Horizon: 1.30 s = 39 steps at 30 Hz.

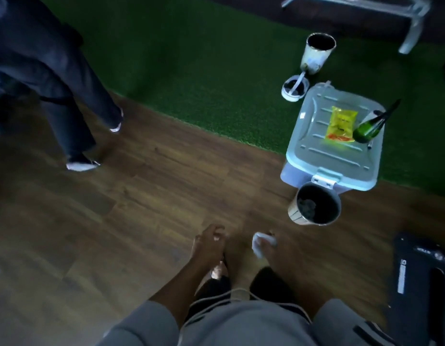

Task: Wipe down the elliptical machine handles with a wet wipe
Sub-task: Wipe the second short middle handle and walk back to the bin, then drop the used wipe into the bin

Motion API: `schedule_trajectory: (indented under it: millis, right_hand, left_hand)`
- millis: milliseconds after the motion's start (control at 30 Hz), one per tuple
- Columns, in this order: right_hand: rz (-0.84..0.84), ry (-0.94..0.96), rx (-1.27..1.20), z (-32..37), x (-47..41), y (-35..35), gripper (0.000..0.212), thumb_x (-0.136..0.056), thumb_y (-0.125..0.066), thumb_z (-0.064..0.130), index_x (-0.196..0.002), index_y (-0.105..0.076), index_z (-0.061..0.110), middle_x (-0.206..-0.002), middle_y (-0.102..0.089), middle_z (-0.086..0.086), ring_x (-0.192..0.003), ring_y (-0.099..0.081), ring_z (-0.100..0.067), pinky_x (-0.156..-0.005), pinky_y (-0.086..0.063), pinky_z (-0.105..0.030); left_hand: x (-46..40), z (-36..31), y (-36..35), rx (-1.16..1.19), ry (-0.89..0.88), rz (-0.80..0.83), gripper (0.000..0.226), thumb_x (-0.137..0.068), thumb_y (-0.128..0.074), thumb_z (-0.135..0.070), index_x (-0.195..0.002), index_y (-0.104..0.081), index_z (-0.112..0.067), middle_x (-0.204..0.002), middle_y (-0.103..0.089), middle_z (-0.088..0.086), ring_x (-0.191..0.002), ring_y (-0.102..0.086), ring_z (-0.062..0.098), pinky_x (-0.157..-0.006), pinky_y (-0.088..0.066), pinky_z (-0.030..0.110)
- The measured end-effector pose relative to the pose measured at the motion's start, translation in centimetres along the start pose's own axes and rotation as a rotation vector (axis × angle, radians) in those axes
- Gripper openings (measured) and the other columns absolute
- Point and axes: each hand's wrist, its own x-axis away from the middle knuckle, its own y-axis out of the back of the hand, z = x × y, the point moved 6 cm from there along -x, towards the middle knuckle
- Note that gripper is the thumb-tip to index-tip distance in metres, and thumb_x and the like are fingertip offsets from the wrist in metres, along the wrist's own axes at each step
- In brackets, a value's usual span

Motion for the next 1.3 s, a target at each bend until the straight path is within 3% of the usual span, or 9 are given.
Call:
schedule_trajectory:
  millis: [133,267,367,533,633,867,1000,1200,1300]
  right_hand:
    - [-0.097,-0.19,-0.139,-1.9,-4.7,0.1,0.034,-0.091,-0.057,0.048,-0.071,-0.058,0.02,-0.069,-0.059,0.018,-0.075,-0.054,0.012,-0.063,-0.033,-0.009]
    - [-0.067,-0.276,-0.269,-4.2,-11.5,1.2,0.035,-0.088,-0.055,0.05,-0.077,-0.059,0.017,-0.074,-0.064,0.007,-0.074,-0.062,-0.001,-0.069,-0.047,-0.021]
    - [-0.145,-0.315,-0.307,-3.6,-16.7,5.5,0.022,-0.087,-0.061,0.035,-0.074,-0.056,0.018,-0.07,-0.062,0.004,-0.068,-0.059,-0.004,-0.06,-0.042,-0.021]
    - [-0.249,-0.282,-0.342,-2.5,-23.7,14.0,0.038,-0.083,-0.063,0.007,-0.053,-0.048,0.024,-0.061,-0.055,0.008,-0.062,-0.052,-0.002,-0.06,-0.036,-0.014]
    - [-0.371,-0.376,-0.384,-5.2,-26.3,17.9,0.018,-0.083,-0.068,0.017,-0.069,-0.059,0.024,-0.069,-0.06,0.011,-0.068,-0.056,-0.004,-0.061,-0.037,-0.007]
    - [-0.571,-0.662,-0.481,-10.8,-26.5,21.4,0.012,-0.084,-0.065,0.036,-0.086,-0.062,0.025,-0.081,-0.069,0.008,-0.082,-0.066,-0.013,-0.078,-0.05,-0.033]
    - [-0.795,-0.909,-0.616,-13.1,-24.3,22.2,0.012,-0.083,-0.071,0.03,-0.09,-0.065,0.022,-0.077,-0.065,0.01,-0.076,-0.064,-0.013,-0.062,-0.044,-0.02]
    - [-1.118,-1.34,-0.955,-13.0,-21.4,19.7,0.011,-0.08,-0.07,0.034,-0.083,-0.06,0.033,-0.079,-0.063,0.009,-0.076,-0.059,-0.011,-0.056,-0.04,-0.023]
    - [-1.224,-1.459,-1.092,-12.4,-21.0,18.2,0.012,-0.08,-0.069,0.04,-0.086,-0.064,0.031,-0.08,-0.066,0.009,-0.078,-0.062,-0.014,-0.064,-0.048,-0.028]
  left_hand:
    - [-5.1,-5.1,0.9,-0.035,-0.057,0.047,0.018,-0.088,-0.066,-0.027,-0.105,-0.064,-0.025,-0.103,-0.07,-0.001,-0.09,-0.068,0.021,-0.092,-0.051,0.037]
    - [-9.9,-10.1,0.7,-0.091,-0.1,0.083,0.036,-0.084,-0.065,-0.037,-0.113,-0.066,-0.016,-0.106,-0.071,0.003,-0.094,-0.068,0.022,-0.086,-0.055,0.036]
    - [-14.4,-14.6,0.4,-0.145,-0.132,0.105,0.029,-0.088,-0.066,-0.031,-0.113,-0.066,-0.016,-0.106,-0.07,0.002,-0.091,-0.068,0.02,-0.082,-0.054,0.031]
    - [-21.0,-23.9,-0.2,-0.225,-0.201,0.127,0.026,-0.089,-0.065,-0.026,-0.113,-0.065,-0.016,-0.103,-0.072,0.004,-0.089,-0.067,0.022,-0.074,-0.049,0.027]
    - [-24.5,-29.4,-2.5,-0.257,-0.239,0.166,0.029,-0.087,-0.066,-0.029,-0.113,-0.066,-0.017,-0.102,-0.073,0.005,-0.088,-0.069,0.023,-0.081,-0.054,0.033]
    - [-28.1,-40.3,-11.7,-0.505,-0.501,0.479,0.013,-0.093,-0.058,-0.025,-0.081,-0.063,-0.025,-0.08,-0.067,-0.006,-0.075,-0.066,0.018,-0.077,-0.056,0.045]
    - [-29.1,-44.5,-18.0,-0.755,-0.65,0.719,0.021,-0.095,-0.056,-0.031,-0.113,-0.063,-0.025,-0.107,-0.069,-0.001,-0.097,-0.065,0.016,-0.082,-0.046,0.023]
    - [-29.4,-48.0,-25.6,-0.974,-0.804,0.98,0.028,-0.091,-0.062,-0.028,-0.114,-0.066,-0.012,-0.114,-0.072,0.008,-0.109,-0.066,0.024,-0.094,-0.049,0.033]
    - [-28.3,-48.8,-27.7,-1.051,-0.821,1.063,0.028,-0.092,-0.059,-0.032,-0.115,-0.065,-0.017,-0.111,-0.072,0.003,-0.107,-0.066,0.021,-0.088,-0.046,0.024]
